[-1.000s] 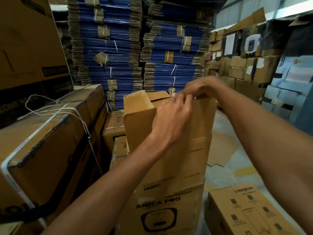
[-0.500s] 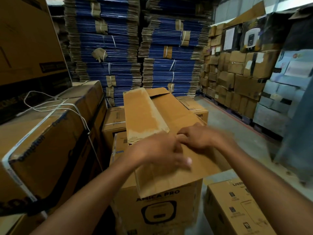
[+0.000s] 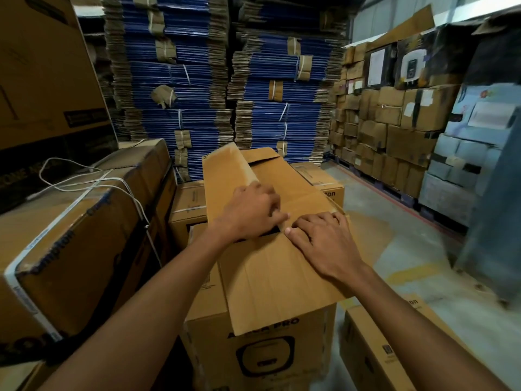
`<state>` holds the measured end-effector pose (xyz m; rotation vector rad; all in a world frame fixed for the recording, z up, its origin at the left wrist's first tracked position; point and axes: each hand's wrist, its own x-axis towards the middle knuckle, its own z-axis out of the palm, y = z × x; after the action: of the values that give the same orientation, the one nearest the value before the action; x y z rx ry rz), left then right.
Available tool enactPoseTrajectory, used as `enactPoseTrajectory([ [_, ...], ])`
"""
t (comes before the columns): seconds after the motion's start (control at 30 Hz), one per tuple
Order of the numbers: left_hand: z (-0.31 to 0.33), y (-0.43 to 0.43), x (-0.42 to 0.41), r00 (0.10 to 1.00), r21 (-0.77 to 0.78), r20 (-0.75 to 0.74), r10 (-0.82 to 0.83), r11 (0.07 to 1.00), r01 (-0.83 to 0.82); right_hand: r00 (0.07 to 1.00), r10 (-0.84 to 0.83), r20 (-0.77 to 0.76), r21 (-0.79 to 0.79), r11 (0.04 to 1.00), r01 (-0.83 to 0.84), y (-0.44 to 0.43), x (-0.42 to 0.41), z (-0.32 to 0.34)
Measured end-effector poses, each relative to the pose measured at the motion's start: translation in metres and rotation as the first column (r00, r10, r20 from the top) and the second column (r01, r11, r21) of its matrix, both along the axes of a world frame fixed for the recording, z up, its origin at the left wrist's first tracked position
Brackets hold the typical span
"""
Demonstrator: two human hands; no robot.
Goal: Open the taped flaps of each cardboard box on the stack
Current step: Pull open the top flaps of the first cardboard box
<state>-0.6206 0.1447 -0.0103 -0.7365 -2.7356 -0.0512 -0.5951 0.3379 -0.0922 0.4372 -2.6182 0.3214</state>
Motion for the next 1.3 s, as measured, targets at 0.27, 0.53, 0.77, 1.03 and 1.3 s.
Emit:
enactPoseTrajectory([
  [0.27,0.082,-0.066,0.032,0.882,0.071,-0.235,0.407,0.913,-0.403,0.999,0.032,-0.025,-0.115,0.993,-0.035,0.003,-0.01,-0.003],
  [0.53,0.021,-0.117,0.014,0.883,-0.295,0.071,0.463,0.856,-0.425,0.99,0.123,-0.072,-0.124,0.984,-0.131,0.022,-0.021,-0.016],
  [0.77,-0.02,-0.11,-0.01,0.954,-0.081,0.282,0.098,0.994,-0.078,0.983,0.061,0.172,-0.04,0.998,-0.055,0.04,-0.021,0.03],
  [1.03,-0.043,-0.03,-0.007,0.975,0.243,0.15,-0.162,0.962,0.123,0.895,0.012,0.446,0.149,0.985,-0.088,-0.043,0.015,0.056],
  [1.3,-0.041,-0.072,-0.031,0.981,0.016,0.169,0.095,0.995,-0.099,0.92,-0.221,0.324,0.333,0.937,0.107,0.047,0.021,0.055],
])
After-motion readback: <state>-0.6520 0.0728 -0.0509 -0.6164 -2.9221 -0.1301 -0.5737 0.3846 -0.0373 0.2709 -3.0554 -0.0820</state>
